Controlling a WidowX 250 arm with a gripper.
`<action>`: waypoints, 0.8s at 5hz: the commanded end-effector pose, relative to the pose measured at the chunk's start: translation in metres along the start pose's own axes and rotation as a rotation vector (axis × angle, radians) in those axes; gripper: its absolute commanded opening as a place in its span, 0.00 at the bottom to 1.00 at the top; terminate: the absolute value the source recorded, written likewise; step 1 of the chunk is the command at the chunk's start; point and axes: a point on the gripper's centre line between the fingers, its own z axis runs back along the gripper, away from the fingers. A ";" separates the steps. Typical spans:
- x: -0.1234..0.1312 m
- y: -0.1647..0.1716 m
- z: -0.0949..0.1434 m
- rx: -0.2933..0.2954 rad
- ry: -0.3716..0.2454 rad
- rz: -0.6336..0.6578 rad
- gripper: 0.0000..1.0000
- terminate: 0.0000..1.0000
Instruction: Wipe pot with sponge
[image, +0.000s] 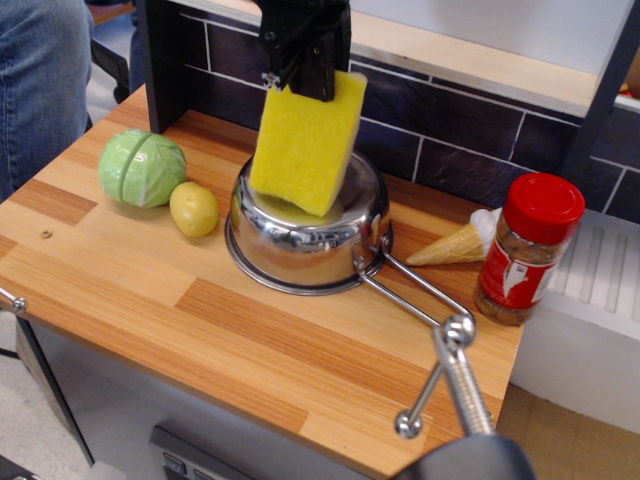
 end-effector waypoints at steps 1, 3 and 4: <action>0.013 -0.037 0.022 -0.163 -0.036 0.078 0.00 0.00; 0.017 -0.050 0.028 -0.184 -0.021 0.084 0.00 0.00; 0.018 -0.045 0.028 -0.166 0.013 0.057 0.00 1.00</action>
